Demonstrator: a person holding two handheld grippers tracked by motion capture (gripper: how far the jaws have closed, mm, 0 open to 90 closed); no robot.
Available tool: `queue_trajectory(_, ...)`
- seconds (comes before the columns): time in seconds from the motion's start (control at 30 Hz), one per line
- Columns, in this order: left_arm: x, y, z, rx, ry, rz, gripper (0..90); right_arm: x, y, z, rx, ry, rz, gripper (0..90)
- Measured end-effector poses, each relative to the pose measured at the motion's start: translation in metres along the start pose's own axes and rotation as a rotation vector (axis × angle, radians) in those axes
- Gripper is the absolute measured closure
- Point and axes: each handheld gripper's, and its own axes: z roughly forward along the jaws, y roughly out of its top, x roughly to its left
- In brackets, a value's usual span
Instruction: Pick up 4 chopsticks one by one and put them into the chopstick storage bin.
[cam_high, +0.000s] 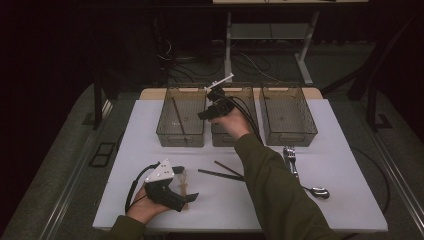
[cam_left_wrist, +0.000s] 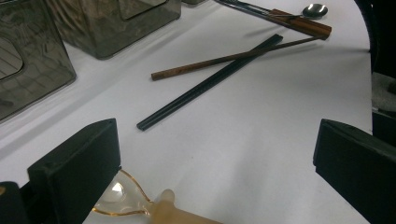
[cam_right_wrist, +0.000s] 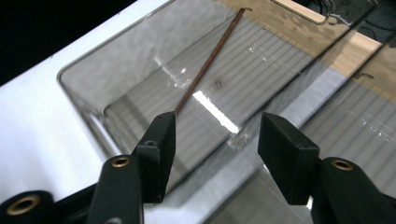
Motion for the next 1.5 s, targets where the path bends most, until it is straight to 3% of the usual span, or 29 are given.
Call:
queue_trajectory(0.2, 0.0, 0.0, -0.001, -0.003, 0.002, -0.004, 0.0, -0.005, -0.018, -0.021, -0.024, 0.022, -0.008, 37.6)
queue_trajectory(0.63, 0.0, -0.001, -0.001, 0.009, 0.002, -0.005, 0.0, -0.009, -0.049, -0.061, -0.099, 0.058, -0.048, 35.4)
queue_trajectory(1.5, 0.001, -0.001, 0.0, 0.01, 0.005, -0.01, 0.0, -0.017, -0.135, -0.095, -0.134, 0.131, -0.047, 34.7)
